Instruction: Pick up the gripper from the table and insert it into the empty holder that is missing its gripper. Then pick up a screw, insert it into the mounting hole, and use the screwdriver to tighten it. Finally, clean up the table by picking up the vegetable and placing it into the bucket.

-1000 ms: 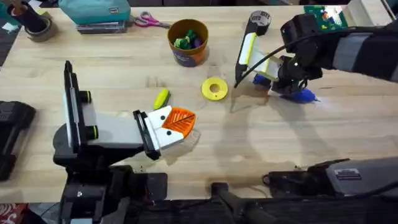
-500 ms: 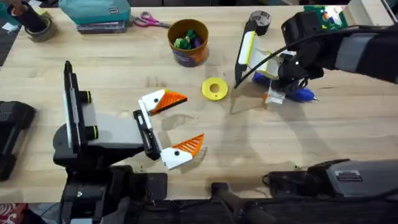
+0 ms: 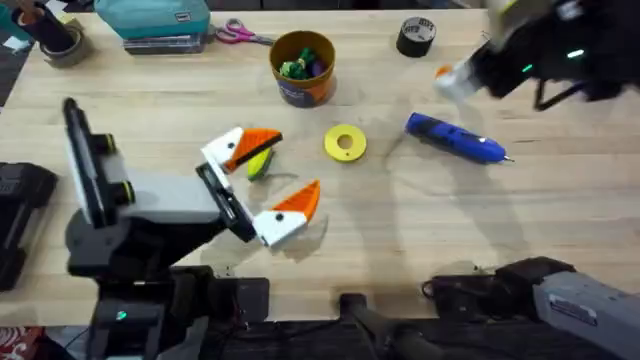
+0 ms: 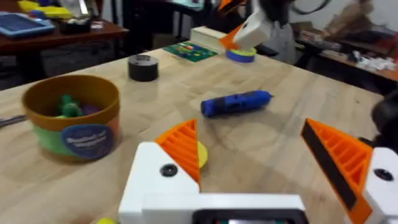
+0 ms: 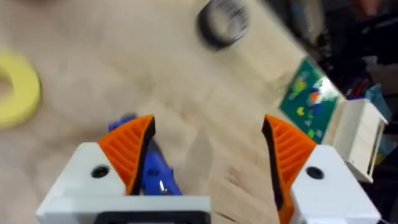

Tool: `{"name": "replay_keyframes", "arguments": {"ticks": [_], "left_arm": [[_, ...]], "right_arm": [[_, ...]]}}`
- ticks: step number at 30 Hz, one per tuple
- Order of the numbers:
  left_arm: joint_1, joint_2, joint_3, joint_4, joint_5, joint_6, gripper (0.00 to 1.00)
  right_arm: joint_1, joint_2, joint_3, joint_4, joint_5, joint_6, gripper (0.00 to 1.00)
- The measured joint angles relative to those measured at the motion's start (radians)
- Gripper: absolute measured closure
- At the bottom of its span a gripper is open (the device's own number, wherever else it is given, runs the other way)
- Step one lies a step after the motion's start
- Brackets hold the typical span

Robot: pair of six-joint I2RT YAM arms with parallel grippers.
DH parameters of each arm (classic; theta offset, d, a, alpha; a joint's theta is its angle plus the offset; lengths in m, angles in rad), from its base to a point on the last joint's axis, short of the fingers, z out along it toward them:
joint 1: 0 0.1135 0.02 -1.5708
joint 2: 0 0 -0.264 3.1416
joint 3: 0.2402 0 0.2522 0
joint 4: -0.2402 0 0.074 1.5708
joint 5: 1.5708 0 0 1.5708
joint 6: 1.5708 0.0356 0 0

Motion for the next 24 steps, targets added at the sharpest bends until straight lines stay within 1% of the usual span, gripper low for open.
{"name": "replay_keyframes", "arguments": {"ticks": [2,5,9,12,15,18,21,24], "left_arm": [[0.0,0.036,0.054,-0.045,-0.045,-0.006,0.016],[0.0,0.124,0.174,-0.158,-0.106,0.018,0.016],[0.0,0.306,0.381,-0.379,-0.197,0.101,0.015],[0.0,0.458,0.533,-0.533,-0.257,0.167,0.015],[0.0,0.607,0.683,-0.689,-0.331,0.23,0.016],[0.0,0.732,0.812,-0.829,-0.41,0.267,0.016],[0.0,0.837,0.905,-0.915,-0.48,0.288,0.015],[0.0,0.912,0.95,-0.936,-0.539,0.299,0.016]], "right_arm": [[0.0,-0.05,0.023,0.001,0.0,0.076,0.005],[0.0,-0.132,0.037,0.001,0.0,0.187,0.005],[0.0,-0.246,0.038,-0.032,0.0,0.336,0.005],[0.0,-0.338,0.038,-0.101,-0.001,0.44,0.005],[0.0,-0.415,0.038,-0.184,-0.017,0.507,0.005],[0.0,-0.464,0.038,-0.268,-0.05,0.542,0.005],[0.0,-0.48,0.036,-0.341,-0.082,0.547,0.006],[0.0,-0.48,-0.001,-0.376,-0.115,0.538,0.006]]}}
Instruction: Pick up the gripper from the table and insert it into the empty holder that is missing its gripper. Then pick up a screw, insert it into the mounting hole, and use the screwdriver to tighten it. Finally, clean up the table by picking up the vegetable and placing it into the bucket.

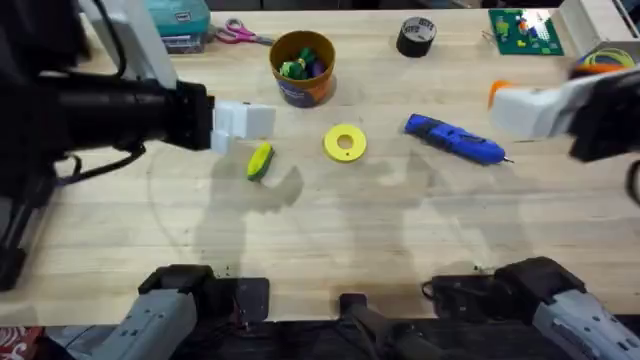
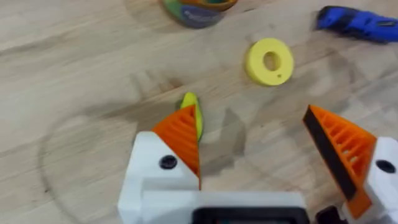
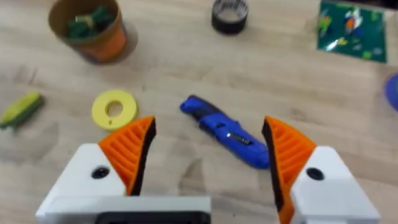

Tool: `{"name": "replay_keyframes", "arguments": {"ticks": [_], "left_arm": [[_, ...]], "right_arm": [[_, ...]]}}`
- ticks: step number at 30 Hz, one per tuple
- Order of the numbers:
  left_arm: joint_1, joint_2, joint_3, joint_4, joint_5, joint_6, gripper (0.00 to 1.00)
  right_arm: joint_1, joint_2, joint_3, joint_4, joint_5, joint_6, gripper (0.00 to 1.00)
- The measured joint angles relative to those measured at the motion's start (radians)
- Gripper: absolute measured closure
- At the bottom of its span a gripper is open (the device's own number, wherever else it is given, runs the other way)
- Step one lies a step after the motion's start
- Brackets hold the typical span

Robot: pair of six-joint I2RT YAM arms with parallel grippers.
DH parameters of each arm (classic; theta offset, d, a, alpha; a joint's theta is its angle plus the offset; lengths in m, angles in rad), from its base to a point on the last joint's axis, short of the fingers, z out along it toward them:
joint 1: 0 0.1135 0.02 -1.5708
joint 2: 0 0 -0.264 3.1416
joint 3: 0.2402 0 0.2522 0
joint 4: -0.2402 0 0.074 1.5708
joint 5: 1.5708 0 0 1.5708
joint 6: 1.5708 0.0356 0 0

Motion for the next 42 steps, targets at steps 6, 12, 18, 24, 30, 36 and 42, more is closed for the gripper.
{"name": "replay_keyframes", "arguments": {"ticks": [6,12,18,24,30,36,42], "left_arm": [[0.0,0.074,0.006,-0.006,-0.056,0.008,0.016],[0.0,0.1,0.013,-0.083,-0.155,0.011,0.016],[-0.046,0.192,0.039,-0.171,-0.244,0.001,0.015],[-0.224,0.364,0.04,-0.173,-0.362,-0.055,0.015],[-0.3,0.58,0.041,-0.102,-0.437,-0.116,0.015],[-0.299,0.745,0.041,0.01,-0.475,-0.138,0.015],[-0.299,0.747,0.046,0.023,-0.485,-0.146,0.107]], "right_arm": [[0.0,0.006,-0.062,-0.045,-0.037,-0.062,0.005],[0.0,0.005,-0.063,-0.045,-0.042,-0.098,0.005],[0.0,0.005,-0.063,-0.045,-0.042,-0.112,0.005],[0.0,0.005,-0.063,-0.045,-0.042,-0.12,0.005],[0.0,0.005,-0.063,-0.046,-0.042,-0.12,0.005],[0.0,0.005,-0.063,-0.056,-0.042,-0.12,0.005],[0.0,0.005,-0.063,-0.057,-0.042,-0.121,0.005]]}}
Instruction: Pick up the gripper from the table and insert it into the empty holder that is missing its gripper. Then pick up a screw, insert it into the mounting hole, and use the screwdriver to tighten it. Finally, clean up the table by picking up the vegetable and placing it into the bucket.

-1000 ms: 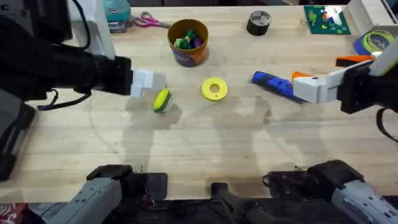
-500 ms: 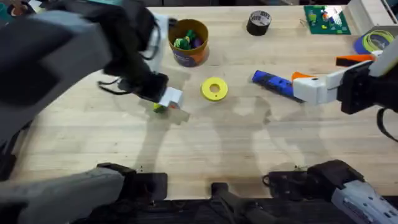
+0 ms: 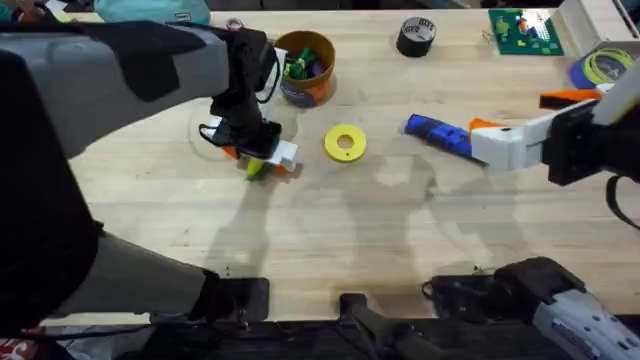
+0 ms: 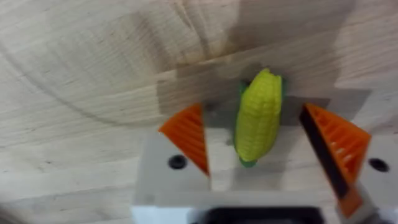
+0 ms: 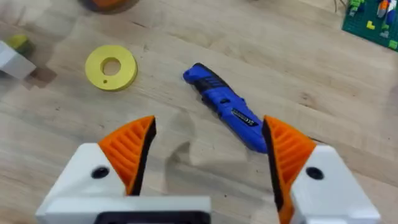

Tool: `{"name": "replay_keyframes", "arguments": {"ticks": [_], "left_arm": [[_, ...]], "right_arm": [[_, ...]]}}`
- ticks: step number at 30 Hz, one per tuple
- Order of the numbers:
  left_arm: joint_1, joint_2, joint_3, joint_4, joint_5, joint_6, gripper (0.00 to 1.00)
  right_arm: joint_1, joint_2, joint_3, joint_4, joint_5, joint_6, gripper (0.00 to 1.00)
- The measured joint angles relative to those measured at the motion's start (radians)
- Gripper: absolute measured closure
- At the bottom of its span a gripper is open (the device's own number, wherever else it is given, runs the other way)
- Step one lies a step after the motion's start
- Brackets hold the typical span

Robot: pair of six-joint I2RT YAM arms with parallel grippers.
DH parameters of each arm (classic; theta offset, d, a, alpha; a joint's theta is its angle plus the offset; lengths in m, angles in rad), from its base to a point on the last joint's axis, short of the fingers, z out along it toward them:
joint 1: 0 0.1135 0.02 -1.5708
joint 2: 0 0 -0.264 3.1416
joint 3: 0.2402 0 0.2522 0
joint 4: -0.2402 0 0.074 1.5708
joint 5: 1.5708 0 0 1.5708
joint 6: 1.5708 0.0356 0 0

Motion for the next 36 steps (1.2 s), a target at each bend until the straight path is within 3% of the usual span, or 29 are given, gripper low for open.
{"name": "replay_keyframes", "arguments": {"ticks": [1,5,6,18,26,30,36], "left_arm": [[0.0,0.0,0.0,-0.001,-0.003,-0.003,0.219],[0.0,0.0,0.001,-0.008,-0.014,-0.003,0.854],[0.0,-0.001,0.003,-0.007,-0.014,-0.002,0.954],[0.008,-0.028,0.022,-0.006,-0.016,-0.034,0.969],[0.013,-0.19,0.236,0.003,-0.004,-0.038,0.969],[0.014,-0.228,0.315,0.124,0.005,-0.038,0.969],[0.013,-0.174,0.32,0.365,0.078,-0.041,0.969]], "right_arm": [[0.0,0.0,0.0,0.0,0.0,-0.002,0.005],[0.0,0.0,0.0,0.0,0.0,-0.002,0.005],[0.0,0.0,0.0,0.0,0.0,-0.002,0.005],[0.0,0.0,0.0,0.0,0.0,-0.002,0.005],[0.0,0.0,0.0,0.001,0.0,-0.002,0.005],[0.0,0.0,0.0,0.001,0.0,-0.002,0.005],[0.0,0.0,0.0,0.001,0.0,-0.002,0.005]]}}
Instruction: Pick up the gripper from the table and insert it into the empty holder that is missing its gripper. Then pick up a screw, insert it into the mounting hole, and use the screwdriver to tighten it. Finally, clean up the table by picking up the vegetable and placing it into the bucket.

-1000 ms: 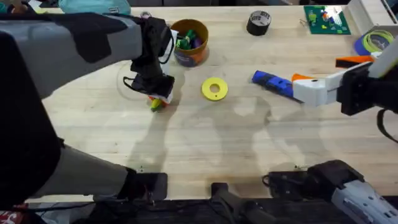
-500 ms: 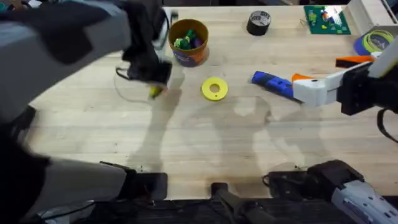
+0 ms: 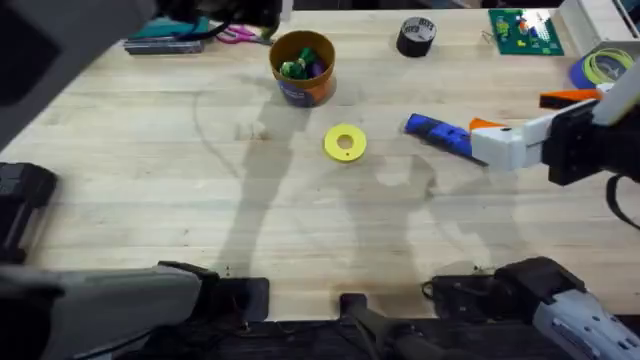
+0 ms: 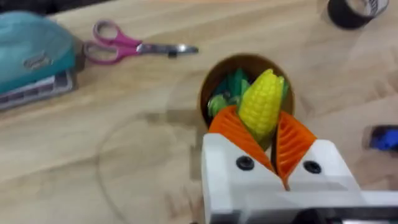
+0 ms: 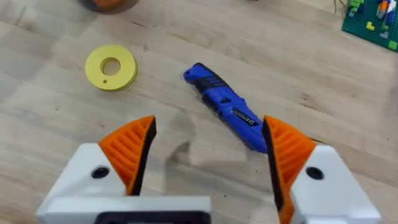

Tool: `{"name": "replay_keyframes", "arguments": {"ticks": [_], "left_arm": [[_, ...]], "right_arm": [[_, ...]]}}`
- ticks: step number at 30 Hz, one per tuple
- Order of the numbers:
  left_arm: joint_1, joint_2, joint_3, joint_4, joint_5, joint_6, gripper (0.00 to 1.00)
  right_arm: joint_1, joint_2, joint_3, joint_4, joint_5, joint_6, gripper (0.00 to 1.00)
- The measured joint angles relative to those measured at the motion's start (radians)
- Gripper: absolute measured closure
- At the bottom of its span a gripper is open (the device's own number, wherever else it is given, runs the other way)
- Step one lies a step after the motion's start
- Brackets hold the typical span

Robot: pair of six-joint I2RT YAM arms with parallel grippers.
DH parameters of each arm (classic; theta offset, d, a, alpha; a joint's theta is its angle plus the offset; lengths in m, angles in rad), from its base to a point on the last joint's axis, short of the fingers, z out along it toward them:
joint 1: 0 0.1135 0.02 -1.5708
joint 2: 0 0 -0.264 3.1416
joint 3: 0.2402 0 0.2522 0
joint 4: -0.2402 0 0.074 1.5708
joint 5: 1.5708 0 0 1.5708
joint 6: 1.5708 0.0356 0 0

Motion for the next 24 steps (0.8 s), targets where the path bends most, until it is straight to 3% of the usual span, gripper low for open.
{"name": "replay_keyframes", "arguments": {"ticks": [6,10,15,20,21,24], "left_arm": [[0.0,0.153,0.0,0.173,0.034,0.0,0.969],[-0.001,0.221,-0.001,0.201,0.046,-0.001,0.969],[-0.001,0.217,-0.002,0.21,0.046,0.0,0.935],[-0.001,0.21,-0.002,0.199,0.047,-0.004,0.164],[-0.001,0.21,-0.002,0.19,0.047,-0.009,0.053],[-0.001,0.205,-0.002,0.156,0.048,-0.007,0.016]], "right_arm": [[0.0,0.0,0.0,-0.002,0.0,-0.007,0.005],[0.0,0.0,0.0,-0.004,0.0,-0.019,0.005],[0.0,0.0,0.0,-0.004,0.0,-0.026,0.005],[0.0,0.0,0.0,-0.004,0.0,-0.026,0.005],[0.0,0.0,0.0,-0.004,0.0,-0.026,0.005],[0.0,0.0,0.0,-0.004,0.0,-0.027,0.005]]}}
